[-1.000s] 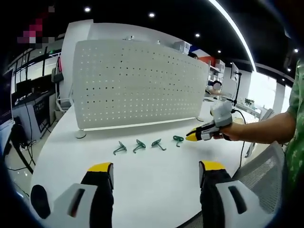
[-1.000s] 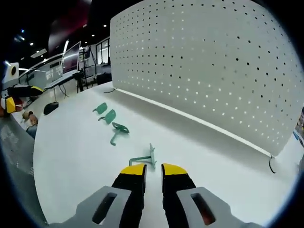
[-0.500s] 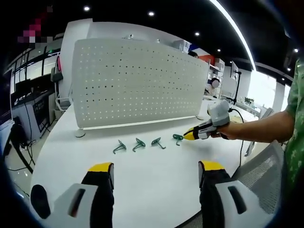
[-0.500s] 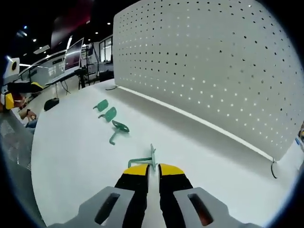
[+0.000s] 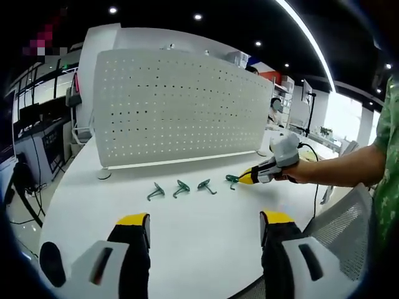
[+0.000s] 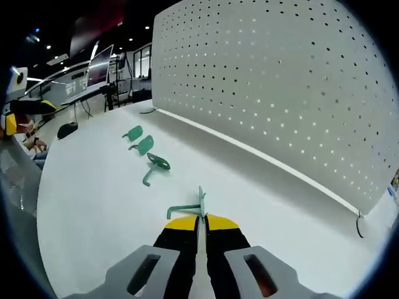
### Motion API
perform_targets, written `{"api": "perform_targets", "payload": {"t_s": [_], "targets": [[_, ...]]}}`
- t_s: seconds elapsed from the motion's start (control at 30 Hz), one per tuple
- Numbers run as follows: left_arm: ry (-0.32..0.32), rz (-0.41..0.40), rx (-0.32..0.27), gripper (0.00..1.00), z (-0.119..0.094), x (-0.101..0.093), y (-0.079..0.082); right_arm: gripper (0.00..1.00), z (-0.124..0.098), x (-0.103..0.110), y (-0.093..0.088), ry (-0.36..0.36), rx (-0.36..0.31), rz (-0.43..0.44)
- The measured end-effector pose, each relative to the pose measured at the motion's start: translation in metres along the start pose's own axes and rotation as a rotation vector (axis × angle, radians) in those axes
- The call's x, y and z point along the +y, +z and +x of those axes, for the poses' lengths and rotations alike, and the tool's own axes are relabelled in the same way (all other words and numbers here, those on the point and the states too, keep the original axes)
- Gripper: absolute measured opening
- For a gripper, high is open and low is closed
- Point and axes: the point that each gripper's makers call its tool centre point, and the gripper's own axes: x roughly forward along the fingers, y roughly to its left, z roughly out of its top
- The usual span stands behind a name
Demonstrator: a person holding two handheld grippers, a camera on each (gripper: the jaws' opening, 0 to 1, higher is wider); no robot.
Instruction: Insert the hook assembly into the mounting plate slot until the hook locks in place.
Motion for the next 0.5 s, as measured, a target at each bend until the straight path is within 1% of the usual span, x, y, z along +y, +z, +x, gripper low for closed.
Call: {"api": "perform_targets", "payload": {"t_s": [0.17, 0.5], "targets": [[0.000, 0.003, 0.002, 0.73, 0.0000, 0.0003, -0.0003, 0.01, 0.0012, -0.0012, -0.0002, -0.001, -0.001, -0.005], [-0.006, 0.006, 0.001, 0.73, -0.0002, -0.0008, 0.0003, 0.00, -0.0023, -0.0029, 0.0075, -0.009, -0.024, -0.002]]}}
